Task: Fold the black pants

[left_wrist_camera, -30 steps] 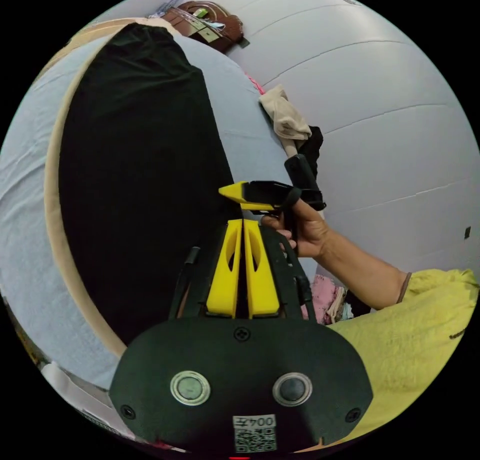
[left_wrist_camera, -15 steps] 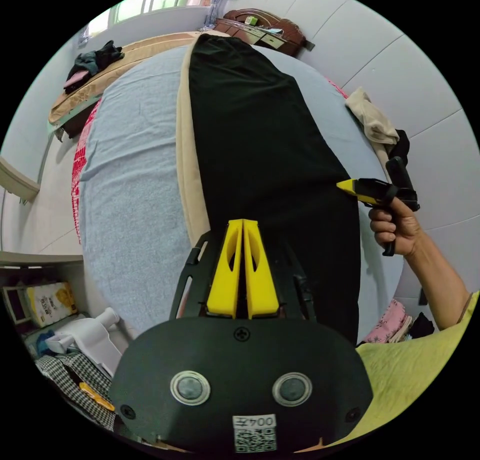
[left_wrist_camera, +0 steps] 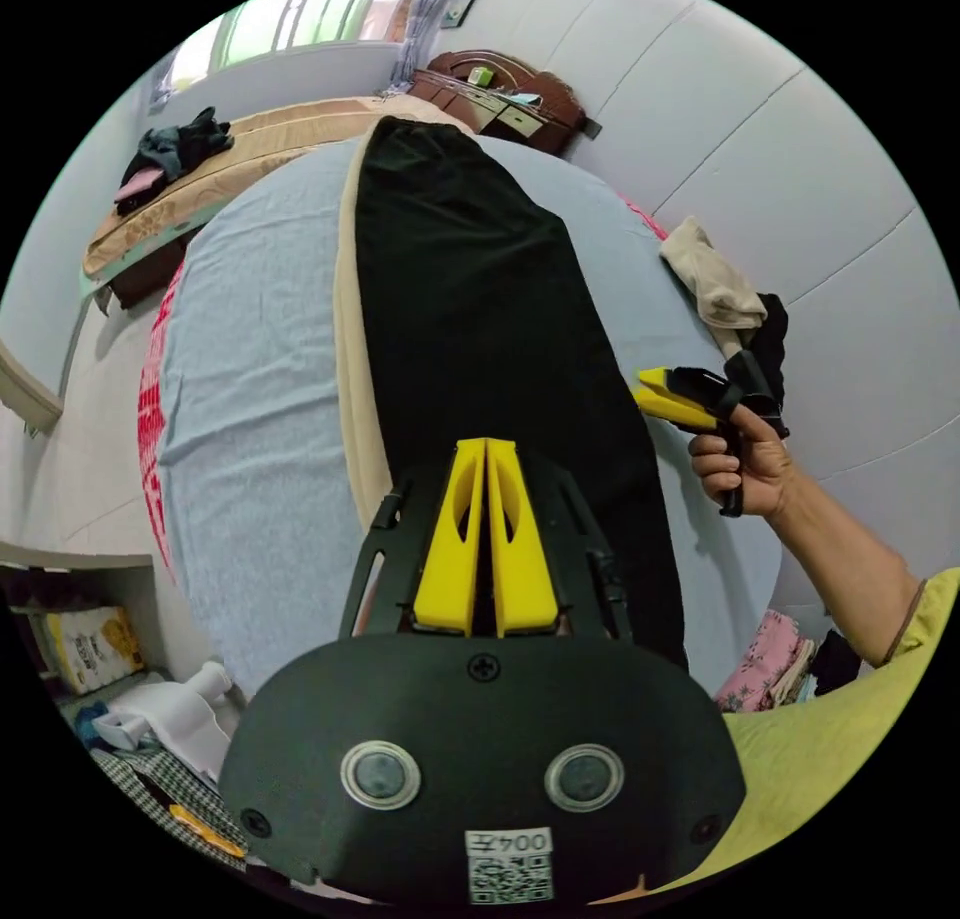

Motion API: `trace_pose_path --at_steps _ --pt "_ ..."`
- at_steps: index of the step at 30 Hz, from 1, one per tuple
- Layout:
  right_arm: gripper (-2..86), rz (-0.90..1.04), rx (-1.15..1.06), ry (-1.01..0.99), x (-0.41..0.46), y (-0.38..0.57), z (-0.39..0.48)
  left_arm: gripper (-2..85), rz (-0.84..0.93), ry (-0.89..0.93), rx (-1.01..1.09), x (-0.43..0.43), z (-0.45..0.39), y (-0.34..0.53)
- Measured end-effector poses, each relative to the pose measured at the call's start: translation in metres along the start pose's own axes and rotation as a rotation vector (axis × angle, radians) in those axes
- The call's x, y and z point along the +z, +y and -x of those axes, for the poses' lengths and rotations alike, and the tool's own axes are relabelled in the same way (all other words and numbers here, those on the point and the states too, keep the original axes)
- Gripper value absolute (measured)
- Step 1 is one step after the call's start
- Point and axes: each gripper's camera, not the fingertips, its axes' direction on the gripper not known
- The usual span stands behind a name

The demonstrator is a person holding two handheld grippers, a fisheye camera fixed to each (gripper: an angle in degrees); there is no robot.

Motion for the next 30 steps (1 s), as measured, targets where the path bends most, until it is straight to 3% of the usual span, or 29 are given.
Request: trace_pose_path --at_steps 3,6,12,20,30 --pt "3.7 0.047 -0.024 0.047 0.025 -0.005 0.020 0.1 0.038 -0.024 0.034 0.015 -0.006 -0.020" --pt "0.3 0.055 -0.053 0.226 0.042 0.001 0.044 0.1 0.119 -0.133 0.019 0.033 -0.005 -0.024" --pt "-0.5 -0.059 -0.075 0.326 0.032 0.049 0.082 0.0 0.082 -0.049 -0.005 0.013 0.001 -0.006" --pt "-0.5 0.175 -0.345 0.558 0.091 0.217 0.191 0.1 0.077 0.124 0.124 -0.058 -0.014 0.067" --pt "-0.7 0.323 -0.250 0.897 0.144 0.405 0.228 0.1 0.281 0.093 0.223 -0.097 -0.031 0.221"
